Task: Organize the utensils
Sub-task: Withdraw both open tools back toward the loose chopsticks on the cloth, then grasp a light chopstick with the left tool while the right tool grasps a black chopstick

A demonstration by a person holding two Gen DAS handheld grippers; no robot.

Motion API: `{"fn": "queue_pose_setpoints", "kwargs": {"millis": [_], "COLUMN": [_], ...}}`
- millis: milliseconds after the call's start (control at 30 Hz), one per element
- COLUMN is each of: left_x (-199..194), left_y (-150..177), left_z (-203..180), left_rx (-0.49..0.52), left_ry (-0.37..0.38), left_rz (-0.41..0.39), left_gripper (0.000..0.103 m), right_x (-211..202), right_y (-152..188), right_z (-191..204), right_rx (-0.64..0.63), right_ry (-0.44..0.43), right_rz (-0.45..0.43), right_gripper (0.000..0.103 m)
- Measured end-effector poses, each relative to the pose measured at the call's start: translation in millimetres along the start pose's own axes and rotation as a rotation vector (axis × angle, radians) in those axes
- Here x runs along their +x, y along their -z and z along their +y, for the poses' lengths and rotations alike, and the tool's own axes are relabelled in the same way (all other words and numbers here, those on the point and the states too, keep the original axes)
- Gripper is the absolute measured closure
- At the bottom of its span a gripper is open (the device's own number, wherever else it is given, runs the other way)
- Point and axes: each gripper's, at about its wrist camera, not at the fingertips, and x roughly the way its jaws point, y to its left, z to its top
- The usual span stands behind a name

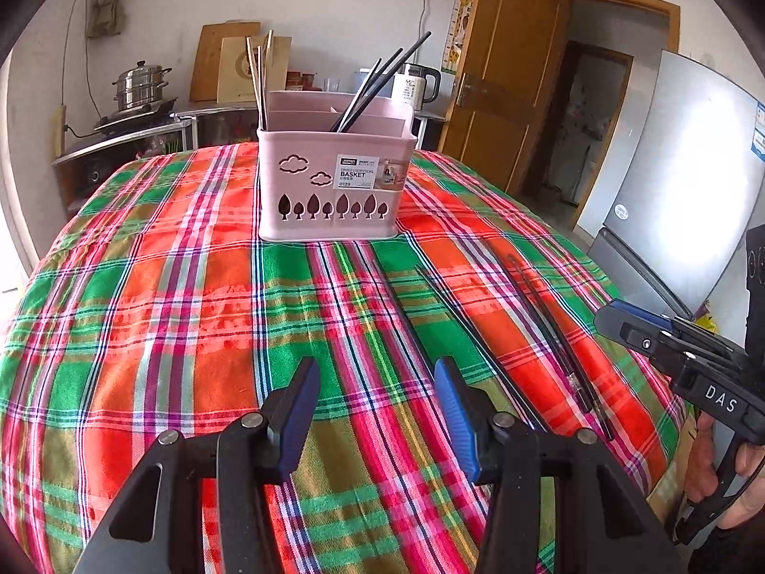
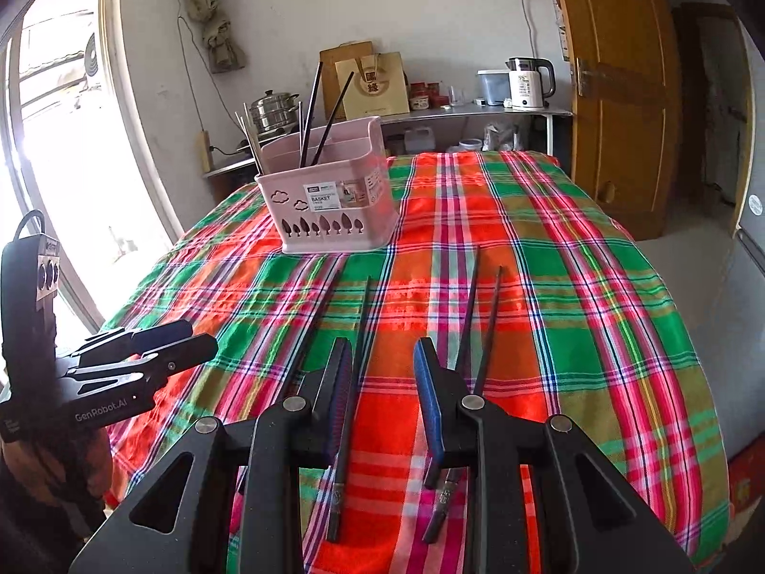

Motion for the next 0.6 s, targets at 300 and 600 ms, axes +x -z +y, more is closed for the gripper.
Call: {"fn": "queue_pose_setpoints", "kwargs": {"millis": [300, 600], "left_x": [39, 85], "left_y": [-19, -42], "left_z": [-6, -5], "left_rx": [0.006, -0.026], "left_ry": [0.029, 0.061], "left_rz": [0.075, 0.159], "left_gripper": [0.054, 0.071], "right_x": [21, 62], "right_y": [-11, -37], "right_z": [-11, -35], "right_rx": [0.006, 0.025], "right_ry": [0.031, 0.047], "right_rz": [0.040, 0.108], "right_gripper": [0.075, 0.075]}}
